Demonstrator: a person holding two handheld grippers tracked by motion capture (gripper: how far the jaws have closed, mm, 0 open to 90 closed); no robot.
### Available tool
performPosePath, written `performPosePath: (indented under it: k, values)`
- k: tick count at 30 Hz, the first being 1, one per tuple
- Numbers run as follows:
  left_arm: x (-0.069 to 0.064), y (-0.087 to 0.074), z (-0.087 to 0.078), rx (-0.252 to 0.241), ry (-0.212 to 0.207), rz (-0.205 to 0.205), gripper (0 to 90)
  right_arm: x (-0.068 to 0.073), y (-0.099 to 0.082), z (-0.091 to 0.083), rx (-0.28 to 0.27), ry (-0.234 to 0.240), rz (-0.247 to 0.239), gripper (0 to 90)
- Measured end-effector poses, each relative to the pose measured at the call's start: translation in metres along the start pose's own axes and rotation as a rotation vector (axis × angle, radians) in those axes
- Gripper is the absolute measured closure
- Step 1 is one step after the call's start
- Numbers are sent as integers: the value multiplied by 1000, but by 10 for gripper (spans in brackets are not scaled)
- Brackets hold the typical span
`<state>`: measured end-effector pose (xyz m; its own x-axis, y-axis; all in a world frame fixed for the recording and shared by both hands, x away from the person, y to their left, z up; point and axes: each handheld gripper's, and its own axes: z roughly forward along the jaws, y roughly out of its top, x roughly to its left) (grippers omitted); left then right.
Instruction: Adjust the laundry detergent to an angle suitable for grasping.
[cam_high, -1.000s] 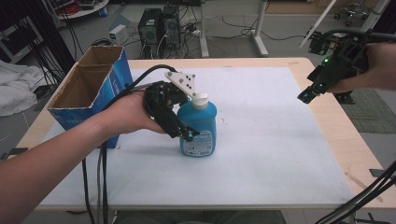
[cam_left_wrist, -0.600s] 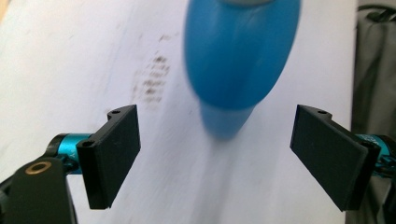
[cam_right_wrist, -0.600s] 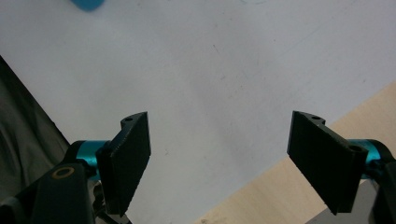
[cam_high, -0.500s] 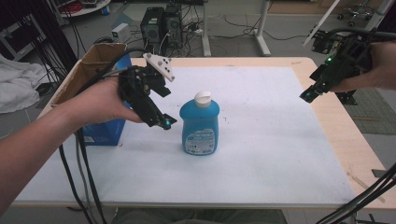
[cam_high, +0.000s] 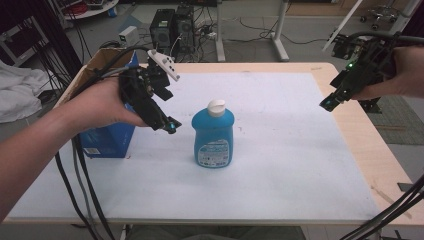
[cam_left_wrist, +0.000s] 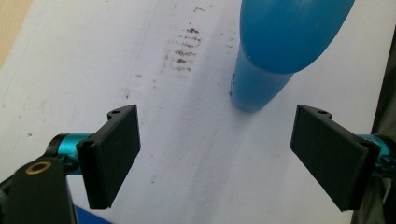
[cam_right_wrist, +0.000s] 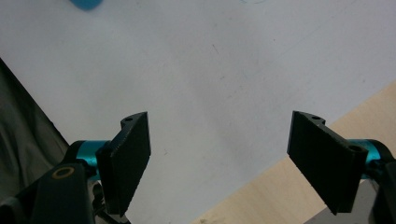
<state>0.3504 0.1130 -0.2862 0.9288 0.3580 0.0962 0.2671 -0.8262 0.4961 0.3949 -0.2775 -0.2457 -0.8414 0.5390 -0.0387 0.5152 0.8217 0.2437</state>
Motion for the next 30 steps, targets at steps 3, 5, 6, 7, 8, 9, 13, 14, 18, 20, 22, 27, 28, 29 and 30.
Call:
performPosePath:
  k: [3, 5, 6, 7, 8, 9, 13, 14, 18, 20, 22, 27, 28, 29, 30]
  values:
    - [0, 0, 0, -6, -3, -3, 161, 0, 1, 1, 2, 1, 1, 211]
    - [0, -1, 0, -9, -3, -6, 161, 1, 2, 1, 5, 1, 1, 211]
    - [0, -1, 0, -9, -3, -6, 161, 1, 2, 1, 5, 2, -1, 211]
    - [0, -1, 0, -11, -5, -6, 161, 1, 2, 1, 5, 2, -3, 211]
    - [1, -2, 0, -11, -5, -5, 161, 1, 2, 1, 5, 1, -1, 211]
    - [1, -2, 0, -10, -6, -4, 161, 1, 2, 1, 6, -1, -4, 211]
    - [1, -2, -1, -14, -7, -7, 161, 2, 1, 1, 7, -1, 2, 211]
    - [1, -2, 0, -20, -8, -12, 161, 2, 1, 1, 8, -2, 3, 211]
    - [0, -1, 0, -21, -12, -6, 161, 2, 0, 1, 8, 0, 1, 211]
    - [0, 0, 1, -16, -13, -1, 161, 2, 0, 2, 8, 2, 8, 211]
    - [-1, 1, 1, -22, -14, -7, 161, 2, 0, 3, 7, 4, 7, 211]
    - [0, 2, 2, -20, -14, -3, 161, 0, -1, 3, 4, 4, 10, 211]
    - [0, 3, 2, -19, -15, -4, 161, 0, -1, 3, 2, 3, 9, 211]
    - [-1, 3, 2, -20, -17, -3, 161, 0, -1, 3, 1, 4, 9, 211]
    - [-1, 3, 2, -21, -16, -2, 161, 0, -1, 2, 3, 5, 11, 211]
